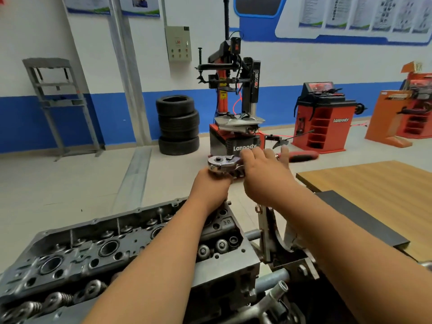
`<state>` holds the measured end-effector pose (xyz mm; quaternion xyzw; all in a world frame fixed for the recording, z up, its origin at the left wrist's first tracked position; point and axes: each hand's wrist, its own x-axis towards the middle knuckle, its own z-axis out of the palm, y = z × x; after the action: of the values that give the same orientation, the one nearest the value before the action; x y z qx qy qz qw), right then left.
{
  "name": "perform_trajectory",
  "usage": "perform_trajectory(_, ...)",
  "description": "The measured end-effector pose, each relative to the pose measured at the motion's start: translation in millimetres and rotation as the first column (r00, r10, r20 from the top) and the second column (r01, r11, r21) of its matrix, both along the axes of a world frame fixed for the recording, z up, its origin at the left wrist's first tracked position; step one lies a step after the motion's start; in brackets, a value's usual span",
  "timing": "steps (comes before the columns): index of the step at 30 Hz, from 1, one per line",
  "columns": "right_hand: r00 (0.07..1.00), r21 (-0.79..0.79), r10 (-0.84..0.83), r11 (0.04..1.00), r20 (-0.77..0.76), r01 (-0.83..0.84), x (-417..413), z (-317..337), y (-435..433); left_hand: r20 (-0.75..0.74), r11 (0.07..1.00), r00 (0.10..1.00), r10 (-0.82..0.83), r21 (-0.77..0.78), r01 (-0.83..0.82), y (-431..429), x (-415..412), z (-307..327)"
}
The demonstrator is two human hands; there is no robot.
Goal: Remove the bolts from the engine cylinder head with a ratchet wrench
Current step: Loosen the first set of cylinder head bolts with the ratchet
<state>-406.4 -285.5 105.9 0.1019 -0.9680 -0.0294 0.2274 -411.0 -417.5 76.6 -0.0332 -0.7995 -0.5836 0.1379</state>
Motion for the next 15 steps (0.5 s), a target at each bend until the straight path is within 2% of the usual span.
perform_trajectory(3,0.961,-0.084,0.252,0.966,0.111,-0.244,-48.2,9.2,-19.9,-0.009,0.998,0.999,-0.054,-0.03,0.054,-7.1,2.1,3.0)
perform_trajectory(6,0.898,-0.039,0.417,0.909,0.144,-0.416,-65.6,15.6,-38.6,-0.01,0.989,1.0,-0.029,-0.149,0.028,-13.2,-3.1,2.7)
perform_trajectory(8,0.922,-0.017,0.373,0.928,0.105,-0.373,-58.1,13.6,-33.3,-0.015,0.985,0.999,-0.052,-0.165,0.049,-12.7,-6.3,0.5)
perform_trajectory(11,0.99,-0.003,0.144,0.99,0.001,-0.144,-25.0,7.2,-11.9,-0.024,0.993,0.997,-0.076,-0.095,0.073,-7.3,-6.4,-0.5)
perform_trajectory(13,0.999,-0.015,0.017,1.0,-0.05,-0.018,5.8,3.6,0.3,-0.015,0.995,0.997,-0.079,-0.063,0.078,-4.1,-7.9,-1.8)
perform_trajectory(15,0.996,-0.046,-0.002,0.999,-0.089,-0.002,43.3,-7.2,2.7,-0.002,0.995,0.997,-0.072,-0.069,0.071,-2.4,-9.2,-2.2)
